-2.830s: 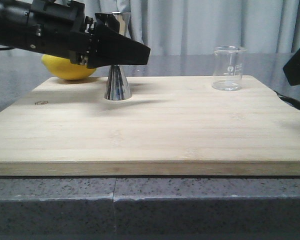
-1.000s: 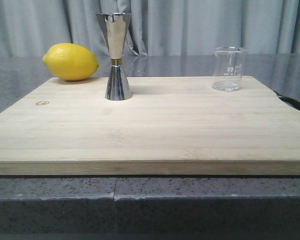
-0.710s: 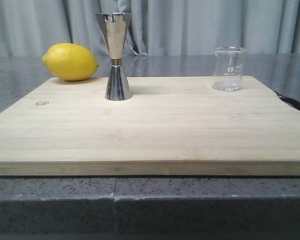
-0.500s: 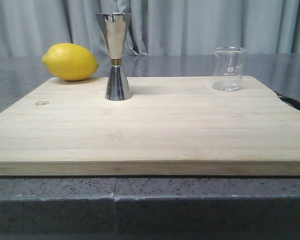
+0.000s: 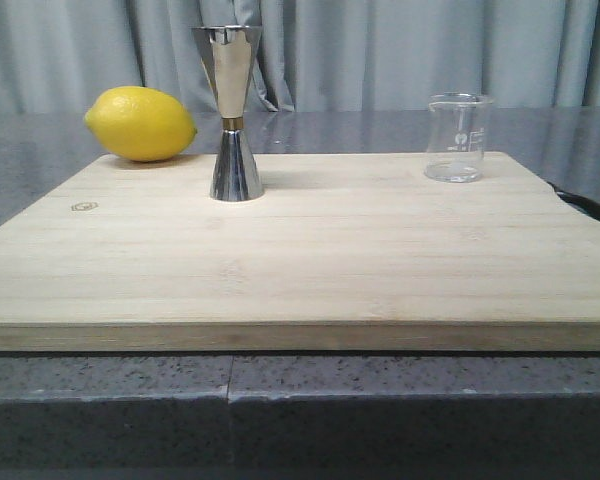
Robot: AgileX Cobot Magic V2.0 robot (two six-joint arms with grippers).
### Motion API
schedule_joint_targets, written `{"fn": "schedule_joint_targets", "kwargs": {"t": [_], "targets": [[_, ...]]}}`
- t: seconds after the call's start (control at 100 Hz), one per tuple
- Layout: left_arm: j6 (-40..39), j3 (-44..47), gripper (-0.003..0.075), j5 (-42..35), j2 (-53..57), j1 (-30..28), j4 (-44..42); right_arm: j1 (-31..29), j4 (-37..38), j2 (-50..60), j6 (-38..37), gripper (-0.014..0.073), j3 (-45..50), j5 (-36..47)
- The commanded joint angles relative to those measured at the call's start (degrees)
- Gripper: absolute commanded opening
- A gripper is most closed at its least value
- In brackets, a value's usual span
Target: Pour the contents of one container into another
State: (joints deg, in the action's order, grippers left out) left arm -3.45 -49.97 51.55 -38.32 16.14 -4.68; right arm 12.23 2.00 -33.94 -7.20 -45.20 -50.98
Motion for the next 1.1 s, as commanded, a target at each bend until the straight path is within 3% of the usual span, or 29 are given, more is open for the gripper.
{"fn": "schedule_joint_targets", "kwargs": {"t": [0.0, 0.69, 0.81, 1.09], "targets": [[-0.64, -1.56, -0.0019, -3.71, -0.04, 0.37, 0.04, -0.44, 0.91, -0.13, 0.04, -0.0067, -2.01, 3.64], [-0.64, 0.91, -0.0019, -4.28, 3.26, -1.59, -1.73, -0.44, 0.91, -0.13, 0.04, -0.0067, -2.01, 3.64], [-0.64, 5.57, -0.0019, -9.54, 7.85, -5.03, -1.93, -0.44, 0.91, -0.13, 0.04, -0.0067, -2.01, 3.64], [-0.64, 22.19, -0.0019, -30.45, 19.35, -10.07, -1.73, -0.44, 0.91, -0.13, 0.04, -0.0067, -2.01, 3.64]]}}
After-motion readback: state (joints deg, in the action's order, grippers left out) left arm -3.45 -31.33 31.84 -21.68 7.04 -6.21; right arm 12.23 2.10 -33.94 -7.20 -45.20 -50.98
